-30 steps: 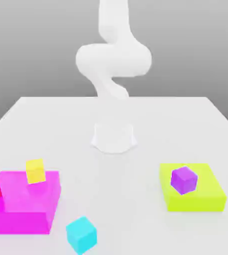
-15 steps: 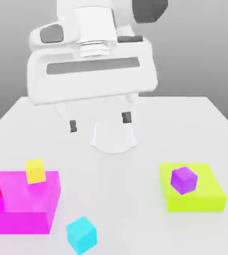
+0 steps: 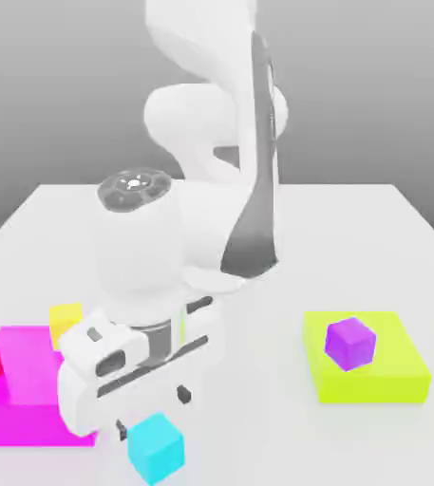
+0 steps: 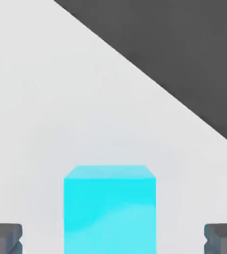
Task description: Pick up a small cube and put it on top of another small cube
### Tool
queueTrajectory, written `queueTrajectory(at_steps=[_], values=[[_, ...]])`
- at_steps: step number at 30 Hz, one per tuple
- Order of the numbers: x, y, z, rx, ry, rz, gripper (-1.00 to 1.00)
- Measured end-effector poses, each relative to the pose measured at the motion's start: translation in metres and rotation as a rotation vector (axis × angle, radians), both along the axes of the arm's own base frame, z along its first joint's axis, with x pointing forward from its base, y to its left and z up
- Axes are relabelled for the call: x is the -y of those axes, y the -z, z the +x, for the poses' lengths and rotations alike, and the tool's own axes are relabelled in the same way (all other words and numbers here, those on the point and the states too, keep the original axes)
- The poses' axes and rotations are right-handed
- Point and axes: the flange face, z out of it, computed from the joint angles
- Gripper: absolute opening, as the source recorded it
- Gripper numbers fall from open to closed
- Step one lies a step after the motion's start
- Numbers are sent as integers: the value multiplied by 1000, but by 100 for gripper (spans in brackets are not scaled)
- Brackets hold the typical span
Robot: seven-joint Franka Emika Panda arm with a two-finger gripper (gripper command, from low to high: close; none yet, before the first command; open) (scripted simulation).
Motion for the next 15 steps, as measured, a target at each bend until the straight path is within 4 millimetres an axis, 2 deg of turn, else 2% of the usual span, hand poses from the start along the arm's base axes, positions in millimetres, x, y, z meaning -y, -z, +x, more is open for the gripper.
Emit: queueTrajectory(at_steps=[1, 8, 13, 15], values=[[0, 13, -1, -2, 0, 1, -100], [0, 16, -1, -4, 0, 1, -100], [2, -37, -1, -4, 5, 2, -100], [44, -67, 0, 0, 100, 6, -100]])
